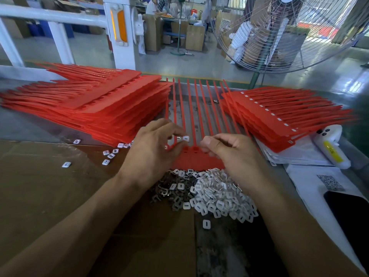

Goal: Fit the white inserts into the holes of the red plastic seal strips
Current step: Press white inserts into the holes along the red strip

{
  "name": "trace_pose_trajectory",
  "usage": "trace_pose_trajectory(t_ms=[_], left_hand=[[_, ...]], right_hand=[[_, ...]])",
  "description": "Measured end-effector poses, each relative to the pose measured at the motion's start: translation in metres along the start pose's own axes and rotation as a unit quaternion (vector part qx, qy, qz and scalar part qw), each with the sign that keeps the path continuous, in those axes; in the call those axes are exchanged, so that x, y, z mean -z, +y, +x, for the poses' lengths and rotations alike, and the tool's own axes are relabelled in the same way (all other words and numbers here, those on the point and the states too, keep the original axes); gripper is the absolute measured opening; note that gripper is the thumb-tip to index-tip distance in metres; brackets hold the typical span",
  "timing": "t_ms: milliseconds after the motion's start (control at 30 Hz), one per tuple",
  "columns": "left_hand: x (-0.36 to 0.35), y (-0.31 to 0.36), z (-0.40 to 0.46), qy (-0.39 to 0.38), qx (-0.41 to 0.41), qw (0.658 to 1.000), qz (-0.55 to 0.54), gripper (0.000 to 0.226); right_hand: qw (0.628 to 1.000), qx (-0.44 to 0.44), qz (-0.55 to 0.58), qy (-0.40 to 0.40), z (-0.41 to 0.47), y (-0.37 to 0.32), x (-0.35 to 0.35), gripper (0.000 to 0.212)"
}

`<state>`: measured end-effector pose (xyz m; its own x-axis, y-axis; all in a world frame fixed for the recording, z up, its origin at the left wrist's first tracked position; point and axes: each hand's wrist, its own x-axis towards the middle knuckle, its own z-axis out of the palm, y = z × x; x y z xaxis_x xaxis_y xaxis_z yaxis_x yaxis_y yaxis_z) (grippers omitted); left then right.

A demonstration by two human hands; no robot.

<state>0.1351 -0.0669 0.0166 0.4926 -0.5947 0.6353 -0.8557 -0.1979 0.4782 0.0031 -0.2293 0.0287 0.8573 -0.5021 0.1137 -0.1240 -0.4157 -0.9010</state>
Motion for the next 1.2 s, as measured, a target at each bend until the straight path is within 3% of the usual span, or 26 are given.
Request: trace_pose_trajectory(t_ms=[133, 367, 700, 1000, 1200], left_hand=[[0.001, -0.015, 0.000, -0.030, 0.089, 0.994, 0.049, 0.012], [-0.005, -0.022, 0.003, -0.087, 0.165, 0.978, 0.097, 0.013], [-0.005, -0.021, 0.006, -0.100, 0.169, 0.974, 0.115, 0.020], [-0.001, -0.021, -0.001, -0.097, 0.090, 0.977, 0.167, 0.023], [-0.004, -0.021, -0.001, -0.119, 0.079, 0.972, 0.187, 0.022]], right_hand=[[0.999, -0.026, -0.038, 0.024, 0.002, 0.005, 0.004, 0.016], [0.997, -0.037, -0.062, 0.009, 0.001, 0.007, 0.003, 0.014], [0.996, -0.051, -0.079, 0.005, 0.003, 0.010, 0.005, 0.022], [0.993, -0.054, -0.102, -0.004, 0.003, 0.010, 0.003, 0.022], [0.992, -0.051, -0.115, -0.014, 0.001, 0.007, 0.003, 0.022]])
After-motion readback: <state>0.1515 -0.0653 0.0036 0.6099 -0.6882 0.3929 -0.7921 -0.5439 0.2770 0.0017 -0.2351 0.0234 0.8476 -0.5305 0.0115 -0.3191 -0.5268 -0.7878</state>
